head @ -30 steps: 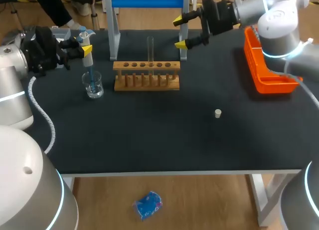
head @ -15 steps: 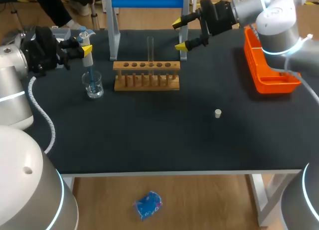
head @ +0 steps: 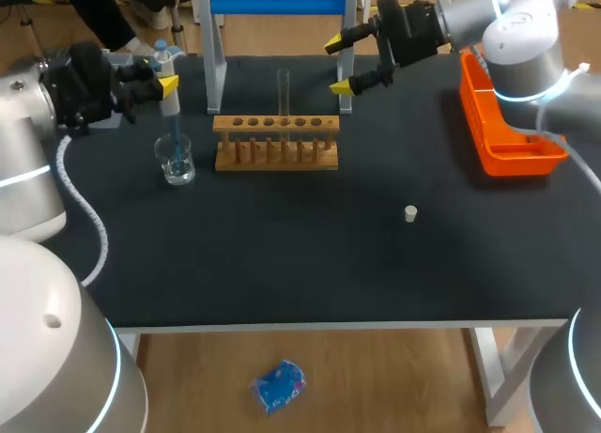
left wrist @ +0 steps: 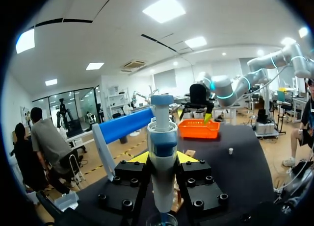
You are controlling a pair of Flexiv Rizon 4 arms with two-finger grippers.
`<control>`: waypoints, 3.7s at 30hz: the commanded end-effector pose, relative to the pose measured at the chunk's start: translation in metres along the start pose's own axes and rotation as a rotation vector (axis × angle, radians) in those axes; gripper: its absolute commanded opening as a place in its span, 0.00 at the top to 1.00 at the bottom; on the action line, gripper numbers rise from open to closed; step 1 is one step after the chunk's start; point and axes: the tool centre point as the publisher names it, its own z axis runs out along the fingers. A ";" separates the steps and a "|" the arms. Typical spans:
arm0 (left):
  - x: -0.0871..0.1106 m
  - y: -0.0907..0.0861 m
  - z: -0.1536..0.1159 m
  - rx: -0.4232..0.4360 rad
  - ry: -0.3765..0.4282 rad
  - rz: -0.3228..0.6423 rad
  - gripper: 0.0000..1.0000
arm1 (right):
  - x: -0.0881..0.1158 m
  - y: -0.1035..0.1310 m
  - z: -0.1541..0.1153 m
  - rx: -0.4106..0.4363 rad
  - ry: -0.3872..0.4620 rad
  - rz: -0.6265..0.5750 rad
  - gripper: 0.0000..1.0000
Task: Invert the test tube, pick up the pipette, mount the tip to pipette, aspirate from beaker and dispense into the tube, eject the tip, return the pipette, and cap with the stopper.
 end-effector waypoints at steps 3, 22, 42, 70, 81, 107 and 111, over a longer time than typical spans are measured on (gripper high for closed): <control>0.004 -0.009 -0.001 -0.019 -0.005 0.006 1.00 | -0.002 -0.001 0.000 0.000 0.004 -0.001 0.00; 0.001 -0.041 -0.011 -0.014 -0.030 0.047 1.00 | -0.002 -0.001 0.000 0.000 0.004 -0.001 0.00; -0.004 -0.076 -0.013 -0.043 -0.046 0.073 1.00 | -0.002 -0.001 0.000 0.000 0.004 -0.001 0.00; 0.000 -0.099 0.000 -0.014 -0.021 0.015 1.00 | -0.002 -0.001 0.000 0.000 0.004 -0.001 0.00; 0.009 -0.131 0.027 -0.026 0.068 -0.025 1.00 | -0.002 -0.001 0.000 0.000 0.004 -0.001 0.00; 0.006 -0.153 0.057 -0.056 0.128 -0.034 1.00 | -0.002 -0.001 0.000 0.000 0.004 -0.001 0.00; 0.006 -0.153 0.057 -0.056 0.128 -0.034 1.00 | -0.002 -0.001 0.000 0.000 0.004 -0.001 0.00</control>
